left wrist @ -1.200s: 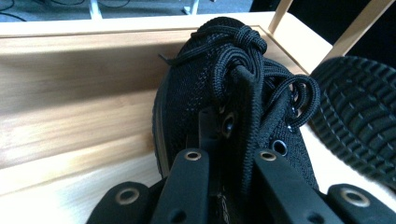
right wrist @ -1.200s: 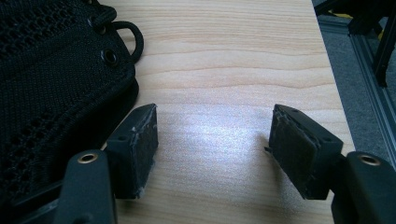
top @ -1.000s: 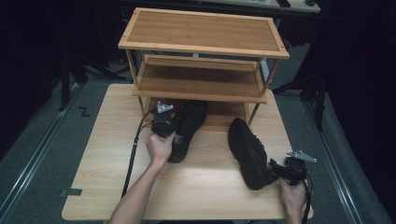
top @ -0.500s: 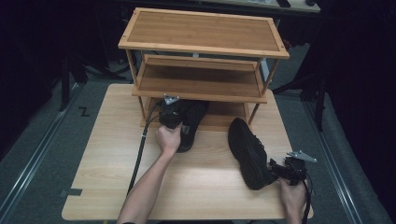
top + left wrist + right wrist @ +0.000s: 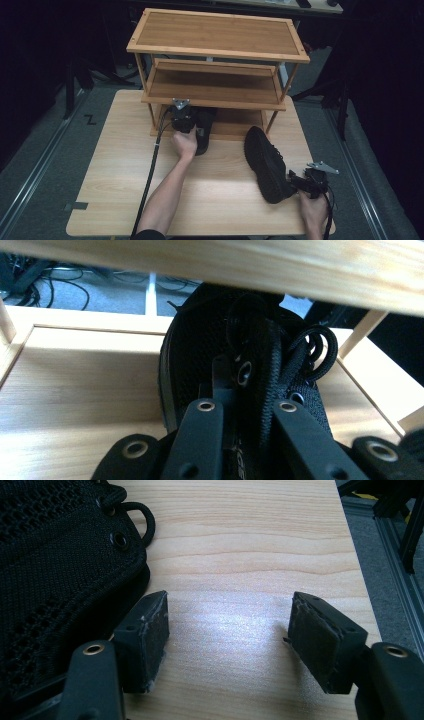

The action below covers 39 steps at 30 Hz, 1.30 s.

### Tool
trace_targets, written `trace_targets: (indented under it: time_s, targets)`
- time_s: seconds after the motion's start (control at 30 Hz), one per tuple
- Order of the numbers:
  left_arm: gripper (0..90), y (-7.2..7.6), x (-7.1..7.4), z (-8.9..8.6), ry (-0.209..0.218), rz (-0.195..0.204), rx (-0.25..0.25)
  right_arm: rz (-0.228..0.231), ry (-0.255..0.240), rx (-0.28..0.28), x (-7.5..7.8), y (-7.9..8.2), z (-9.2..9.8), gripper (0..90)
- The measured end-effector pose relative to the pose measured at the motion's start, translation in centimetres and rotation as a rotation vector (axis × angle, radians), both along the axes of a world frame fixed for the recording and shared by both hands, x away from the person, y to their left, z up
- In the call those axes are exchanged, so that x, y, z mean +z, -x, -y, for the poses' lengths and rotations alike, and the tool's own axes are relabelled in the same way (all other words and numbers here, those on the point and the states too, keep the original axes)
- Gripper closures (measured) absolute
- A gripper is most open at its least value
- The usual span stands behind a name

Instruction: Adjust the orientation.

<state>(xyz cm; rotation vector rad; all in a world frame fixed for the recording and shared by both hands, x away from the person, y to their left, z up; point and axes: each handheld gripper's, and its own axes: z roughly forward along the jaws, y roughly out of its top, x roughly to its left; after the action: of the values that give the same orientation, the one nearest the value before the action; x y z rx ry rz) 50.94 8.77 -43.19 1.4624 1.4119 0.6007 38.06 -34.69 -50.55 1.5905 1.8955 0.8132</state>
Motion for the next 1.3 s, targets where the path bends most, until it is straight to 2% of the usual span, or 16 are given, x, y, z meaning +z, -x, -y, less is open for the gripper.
trace_targets:
  time_s: [0.1, 0.23, 0.33, 0.4, 0.6, 0.67, 0.73, 0.87, 0.93, 1.03, 1.07, 1.2, 1.3]
  targets:
    - [87.8, -0.3, -0.3, 0.3, 0.002, 0.007, 0.017, 0.0, 0.0, 0.0, 0.0, 0.0, 0.0, 32.7]
    - [87.3, -0.7, -0.9, 0.5, 0.007, -0.006, 0.021, -0.001, 0.0, 0.001, 0.0, 0.0, -0.1, 32.7]
    - [86.5, -1.0, -1.1, 0.6, -0.016, -0.004, 0.018, -0.001, 0.0, 0.001, 0.0, 0.0, -0.1, 32.7]
    - [86.3, -1.3, -1.0, 0.9, -0.034, -0.023, 0.005, 0.0, 0.0, 0.002, 0.0, 0.0, -0.1, 32.7]
    - [83.5, -1.3, -1.2, 1.1, -0.064, -0.007, -0.001, -0.001, 0.0, 0.002, 0.0, 0.0, -0.1, 32.7]
    - [80.3, -1.4, -1.2, 1.0, -0.071, 0.002, -0.01, -0.001, 0.0, 0.002, 0.0, 0.0, -0.1, 32.7]
    - [75.0, -1.4, -1.2, 0.9, -0.058, 0.019, -0.029, -0.001, 0.0, 0.002, 0.0, 0.0, -0.1, 32.7]
    - [71.1, -1.4, -0.7, 0.6, -0.063, 0.027, -0.039, 0.0, 0.001, 0.004, 0.0, 0.0, -0.1, 32.7]
    - [69.9, -1.4, -0.6, 0.6, -0.074, 0.024, -0.048, 0.0, 0.002, 0.005, 0.0, 0.0, -0.1, 32.7]
    - [63.4, -1.3, -0.5, 0.5, -0.088, 0.009, -0.059, 0.0, 0.001, 0.005, 0.0, 0.0, -0.1, 32.7]
    - [63.4, -1.3, -0.5, 0.4, -0.093, 0.002, -0.064, 0.0, 0.001, 0.005, 0.0, 0.0, -0.1, 32.7]
    - [54.1, -1.1, -0.5, 0.0, -0.116, -0.035, -0.074, 0.0, 0.001, 0.004, 0.0, 0.0, -0.1, 32.7]
    - [49.9, -0.8, -0.5, -0.5, -0.137, -0.034, -0.087, 0.0, 0.001, 0.004, 0.0, 0.0, -0.1, 32.7]
